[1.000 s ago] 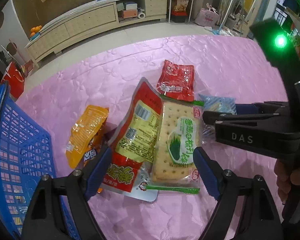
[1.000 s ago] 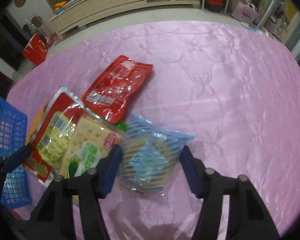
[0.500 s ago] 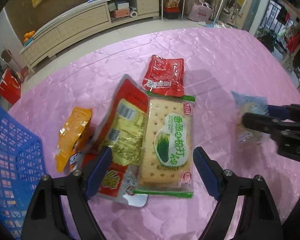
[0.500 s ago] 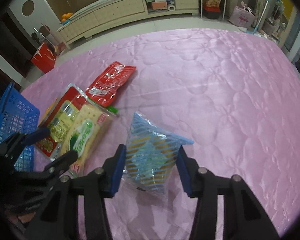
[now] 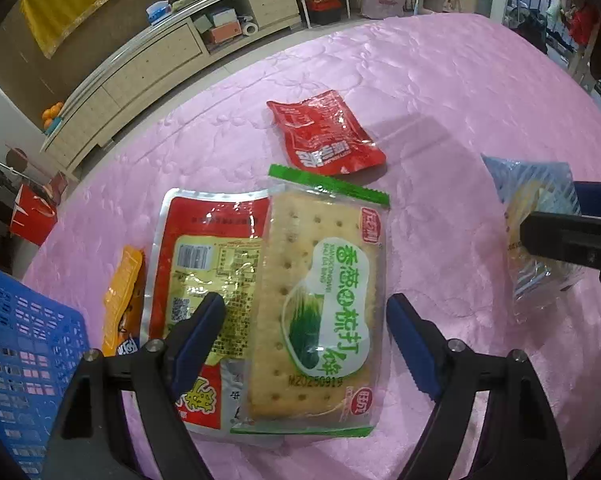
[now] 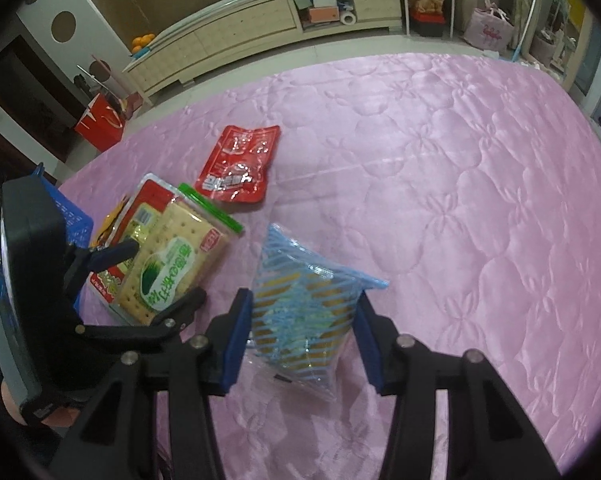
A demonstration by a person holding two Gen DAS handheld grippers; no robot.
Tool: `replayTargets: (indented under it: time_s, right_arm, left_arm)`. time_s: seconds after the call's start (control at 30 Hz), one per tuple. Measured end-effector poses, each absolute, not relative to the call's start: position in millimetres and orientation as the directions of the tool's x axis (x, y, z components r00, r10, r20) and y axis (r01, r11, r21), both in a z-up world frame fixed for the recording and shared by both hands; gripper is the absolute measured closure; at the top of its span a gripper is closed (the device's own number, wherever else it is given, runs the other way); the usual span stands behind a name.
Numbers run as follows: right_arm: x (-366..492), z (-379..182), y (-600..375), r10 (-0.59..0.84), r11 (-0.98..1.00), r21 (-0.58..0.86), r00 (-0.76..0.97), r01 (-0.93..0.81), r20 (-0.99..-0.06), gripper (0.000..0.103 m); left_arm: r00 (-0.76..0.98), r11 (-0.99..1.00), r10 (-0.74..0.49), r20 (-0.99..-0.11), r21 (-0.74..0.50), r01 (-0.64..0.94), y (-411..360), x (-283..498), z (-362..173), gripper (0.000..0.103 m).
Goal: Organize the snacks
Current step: 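Grasp the blue-striped clear bag with the right tool while the left tool grasps the green-labelled cracker pack, then carry both packs over the blue basket and open the right tool to drop the striped bag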
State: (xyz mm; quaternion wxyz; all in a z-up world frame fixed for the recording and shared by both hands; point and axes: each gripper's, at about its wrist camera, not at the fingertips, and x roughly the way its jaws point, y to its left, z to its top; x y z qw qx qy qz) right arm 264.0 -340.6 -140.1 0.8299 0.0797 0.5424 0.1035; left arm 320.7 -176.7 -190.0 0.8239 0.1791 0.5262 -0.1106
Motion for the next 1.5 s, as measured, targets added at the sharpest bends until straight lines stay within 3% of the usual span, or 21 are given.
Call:
replayTargets:
  time_s: [0.07,0.17,0.57,1.0,1.5]
  right_arm:
    - [265,-140,-341,0.258,0.966,0.245,0.391,-0.083,-0.884,0.049]
    - [261,-141,-343,0.258,0.966,0.245,0.388,-0.082,-0.885,0.049]
    - [239,-118,-328,0.259,0.966,0.239,0.405,-0.101,-0.877,0.049]
    - [189,-48,-291,0.236,0.971,0.180,0.509,-0.157,-0.828,0.049]
    - [159,3,-196,0.286,0.947,0.131,0.587,-0.293,-0.757,0.049]
  left_arm:
    - [0.396,0.918,-0.035,-0.917,0.127,0.375,-176,321,-188,0.047]
    - [0.371,0.933,-0.047,-0.927,0.092,0.349,-176,317,-187,0.053]
    - [0.468,0.947,-0.124,-0.875,0.037,0.320,-160,277,-127,0.053]
    - [0.591,0.959,-0.173,-0.788,0.001,0.283,-117,215,-47,0.053]
    - [0.680,0.986,-0.094,-0.727,0.025,0.164,-2,158,-6,0.053]
